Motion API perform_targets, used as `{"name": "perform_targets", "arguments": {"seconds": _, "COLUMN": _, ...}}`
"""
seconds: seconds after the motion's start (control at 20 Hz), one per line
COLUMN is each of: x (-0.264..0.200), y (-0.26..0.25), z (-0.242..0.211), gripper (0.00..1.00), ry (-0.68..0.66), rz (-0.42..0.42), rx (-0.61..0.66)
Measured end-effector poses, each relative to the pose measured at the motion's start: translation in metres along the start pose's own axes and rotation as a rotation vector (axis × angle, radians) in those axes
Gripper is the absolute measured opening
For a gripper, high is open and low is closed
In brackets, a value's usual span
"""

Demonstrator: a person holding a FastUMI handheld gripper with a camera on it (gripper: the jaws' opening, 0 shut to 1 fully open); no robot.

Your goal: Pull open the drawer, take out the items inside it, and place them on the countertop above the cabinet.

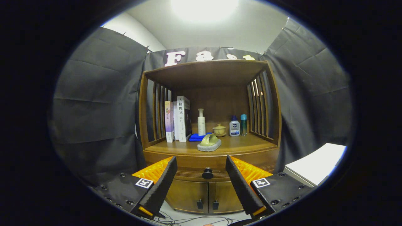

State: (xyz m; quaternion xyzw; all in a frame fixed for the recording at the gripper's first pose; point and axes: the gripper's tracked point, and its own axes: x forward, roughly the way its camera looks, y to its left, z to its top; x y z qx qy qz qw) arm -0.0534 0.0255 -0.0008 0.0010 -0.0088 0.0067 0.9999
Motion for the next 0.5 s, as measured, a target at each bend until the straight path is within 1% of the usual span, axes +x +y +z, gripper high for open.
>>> {"name": "perform_targets", "arguments": {"seconds": 0.5, "x": -0.003, "y": 0.015, "z": -0.003, "gripper": 0.98, "ry": -0.003, "rz": 0.022, "rx": -0.025}}
